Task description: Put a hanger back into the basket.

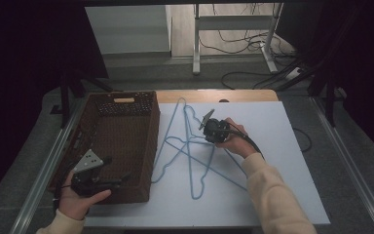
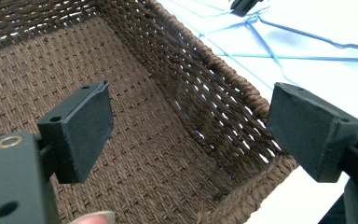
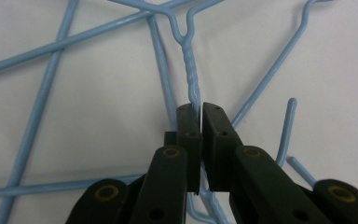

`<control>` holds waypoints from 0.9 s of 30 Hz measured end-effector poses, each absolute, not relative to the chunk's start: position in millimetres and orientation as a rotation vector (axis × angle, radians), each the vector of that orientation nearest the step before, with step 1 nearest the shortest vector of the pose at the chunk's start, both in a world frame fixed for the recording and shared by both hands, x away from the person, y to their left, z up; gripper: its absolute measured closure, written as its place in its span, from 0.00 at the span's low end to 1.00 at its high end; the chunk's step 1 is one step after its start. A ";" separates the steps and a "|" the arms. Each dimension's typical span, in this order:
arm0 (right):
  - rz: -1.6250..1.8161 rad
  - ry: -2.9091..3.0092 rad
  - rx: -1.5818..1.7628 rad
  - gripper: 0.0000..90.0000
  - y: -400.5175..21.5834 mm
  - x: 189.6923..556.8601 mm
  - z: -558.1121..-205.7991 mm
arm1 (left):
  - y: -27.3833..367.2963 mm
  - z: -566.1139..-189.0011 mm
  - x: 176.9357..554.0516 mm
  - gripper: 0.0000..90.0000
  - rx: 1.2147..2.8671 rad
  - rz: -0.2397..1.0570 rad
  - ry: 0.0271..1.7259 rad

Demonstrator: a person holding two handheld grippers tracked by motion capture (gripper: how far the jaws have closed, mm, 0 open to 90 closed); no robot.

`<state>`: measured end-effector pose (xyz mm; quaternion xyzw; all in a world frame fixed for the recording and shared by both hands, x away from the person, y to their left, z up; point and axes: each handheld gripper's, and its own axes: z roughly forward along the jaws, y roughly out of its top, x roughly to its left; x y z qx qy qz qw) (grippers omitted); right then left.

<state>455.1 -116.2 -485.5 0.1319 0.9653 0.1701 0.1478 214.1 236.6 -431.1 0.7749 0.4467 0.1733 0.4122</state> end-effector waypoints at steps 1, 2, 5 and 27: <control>0.489 2.777 0.379 0.96 -116.2 455.1 -485.5 | 236.6 -431.1 214.1 0.17 1.949 0.436 1.124; 0.509 2.776 0.390 0.96 -118.7 452.3 -481.0 | 236.5 -431.0 214.2 0.17 1.949 0.437 1.123; 0.535 2.774 0.405 0.96 -121.8 448.9 -474.9 | 236.1 -430.3 213.8 0.17 1.947 0.439 1.122; 0.640 2.720 0.502 0.97 -167.2 408.7 -439.5 | 214.4 -414.7 211.2 0.17 1.961 0.477 1.044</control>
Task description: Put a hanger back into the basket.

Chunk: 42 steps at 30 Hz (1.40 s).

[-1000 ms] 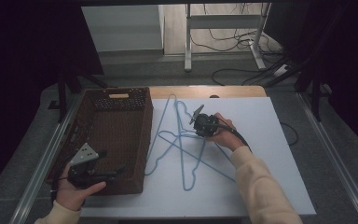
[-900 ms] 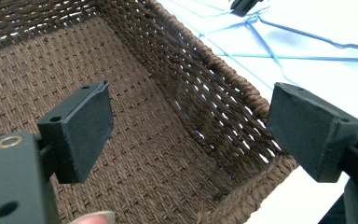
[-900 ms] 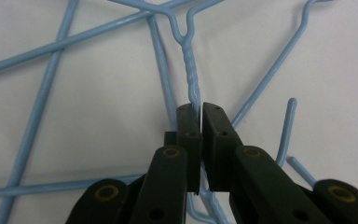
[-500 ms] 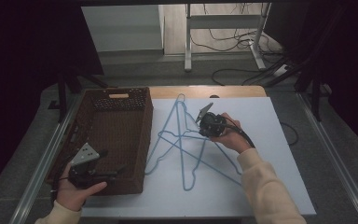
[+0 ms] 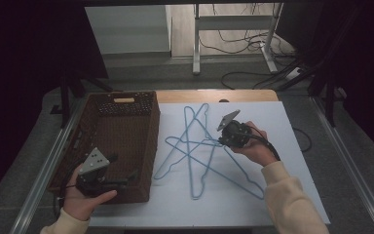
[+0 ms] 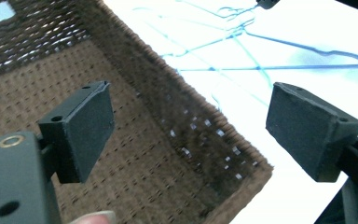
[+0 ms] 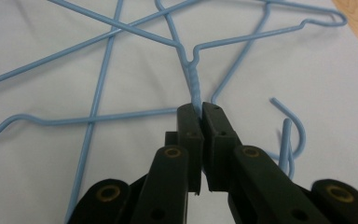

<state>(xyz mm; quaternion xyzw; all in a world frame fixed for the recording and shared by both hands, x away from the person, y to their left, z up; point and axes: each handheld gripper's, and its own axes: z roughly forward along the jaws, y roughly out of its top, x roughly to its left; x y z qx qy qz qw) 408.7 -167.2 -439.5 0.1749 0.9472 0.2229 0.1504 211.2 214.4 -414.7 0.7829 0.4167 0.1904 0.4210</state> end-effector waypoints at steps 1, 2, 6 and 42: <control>0.644 2.719 0.508 0.97 -170.2 406.4 -438.0 | 211.2 -413.9 211.9 0.17 1.964 0.474 1.036; 0.647 2.717 0.513 0.97 -173.3 404.0 -436.8 | 207.7 -413.1 212.8 0.18 1.968 0.469 1.026; 0.651 2.713 0.520 0.97 -184.2 394.6 -435.1 | 189.8 -411.6 217.1 0.18 1.997 0.450 0.986; 0.681 2.736 0.527 0.97 -219.9 350.2 -436.2 | 43.2 -485.5 290.4 0.41 2.238 0.103 0.929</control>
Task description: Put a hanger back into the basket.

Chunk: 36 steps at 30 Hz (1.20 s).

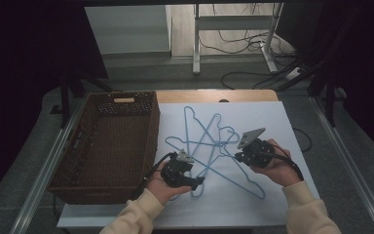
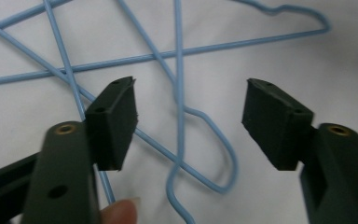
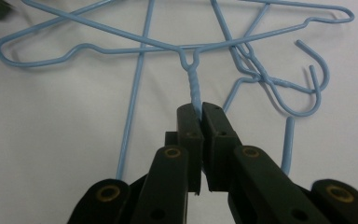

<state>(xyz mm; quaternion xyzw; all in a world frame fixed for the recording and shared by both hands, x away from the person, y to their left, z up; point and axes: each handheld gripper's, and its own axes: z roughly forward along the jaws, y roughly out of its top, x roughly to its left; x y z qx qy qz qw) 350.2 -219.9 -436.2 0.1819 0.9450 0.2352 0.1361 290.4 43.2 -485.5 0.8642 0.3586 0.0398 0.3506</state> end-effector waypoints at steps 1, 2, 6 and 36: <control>0.684 2.736 0.527 0.97 -219.4 350.0 -435.9 | 41.0 -488.3 292.6 0.43 2.244 0.109 0.933; 0.686 2.734 0.524 0.97 -218.9 349.8 -435.5 | 39.2 -490.6 294.5 0.45 2.247 0.109 0.933; 0.691 2.733 0.517 0.97 -217.1 348.8 -433.8 | 31.7 -498.2 299.8 0.56 2.266 0.094 0.929; 1.429 2.291 0.460 0.36 -228.3 299.9 -378.5 | 52.6 -467.9 304.8 0.95 2.103 0.077 0.992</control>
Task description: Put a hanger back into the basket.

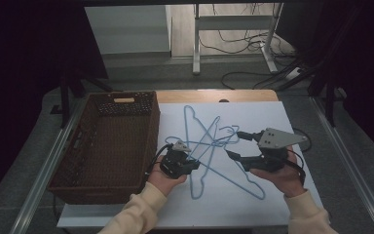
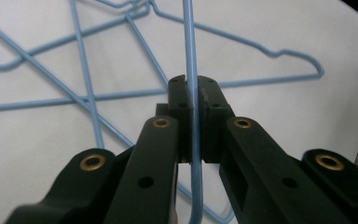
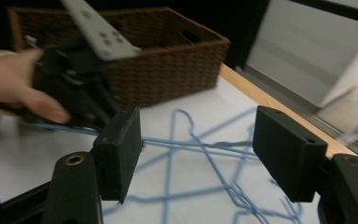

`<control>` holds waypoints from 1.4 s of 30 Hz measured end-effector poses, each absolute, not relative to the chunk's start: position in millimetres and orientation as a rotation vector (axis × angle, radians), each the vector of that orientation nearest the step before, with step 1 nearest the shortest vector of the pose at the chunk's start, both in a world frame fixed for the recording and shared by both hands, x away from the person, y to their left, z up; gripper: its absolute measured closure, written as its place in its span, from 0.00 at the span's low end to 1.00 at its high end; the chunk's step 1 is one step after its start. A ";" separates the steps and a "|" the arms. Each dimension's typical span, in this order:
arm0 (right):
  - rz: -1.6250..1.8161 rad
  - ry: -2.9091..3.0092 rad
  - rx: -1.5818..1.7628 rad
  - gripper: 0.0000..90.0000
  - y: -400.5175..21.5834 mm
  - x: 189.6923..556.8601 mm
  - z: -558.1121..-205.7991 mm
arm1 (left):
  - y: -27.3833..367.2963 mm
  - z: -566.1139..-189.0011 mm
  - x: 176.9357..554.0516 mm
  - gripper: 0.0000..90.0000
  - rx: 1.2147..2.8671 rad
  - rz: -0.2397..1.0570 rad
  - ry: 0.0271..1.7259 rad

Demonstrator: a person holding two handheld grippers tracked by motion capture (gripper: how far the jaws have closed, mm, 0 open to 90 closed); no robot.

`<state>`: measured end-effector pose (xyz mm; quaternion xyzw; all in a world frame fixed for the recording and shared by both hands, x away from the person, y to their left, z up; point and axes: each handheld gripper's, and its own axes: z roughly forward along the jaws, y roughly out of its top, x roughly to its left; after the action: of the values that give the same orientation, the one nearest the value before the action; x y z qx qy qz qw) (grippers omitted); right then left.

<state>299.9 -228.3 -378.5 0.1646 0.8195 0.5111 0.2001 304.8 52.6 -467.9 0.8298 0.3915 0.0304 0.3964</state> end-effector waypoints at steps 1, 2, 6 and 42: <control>1.447 2.298 0.452 0.37 -228.6 297.2 -376.5 | 53.9 -466.3 305.0 0.95 2.091 0.071 0.995; 1.457 2.305 0.450 0.37 -228.7 295.1 -376.1 | 55.0 -464.6 305.1 0.95 2.080 0.068 0.996; 1.444 2.350 0.454 0.37 -231.5 294.2 -385.5 | 58.4 -456.3 304.0 0.96 2.052 0.089 1.001; 1.255 2.479 0.870 0.33 -261.6 335.5 -455.8 | 165.1 -359.5 282.0 0.95 1.752 0.122 0.921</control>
<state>335.5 -261.6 -455.8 0.2969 0.8457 0.4283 0.1146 282.0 165.1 -359.5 0.7393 0.3886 0.0514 0.5475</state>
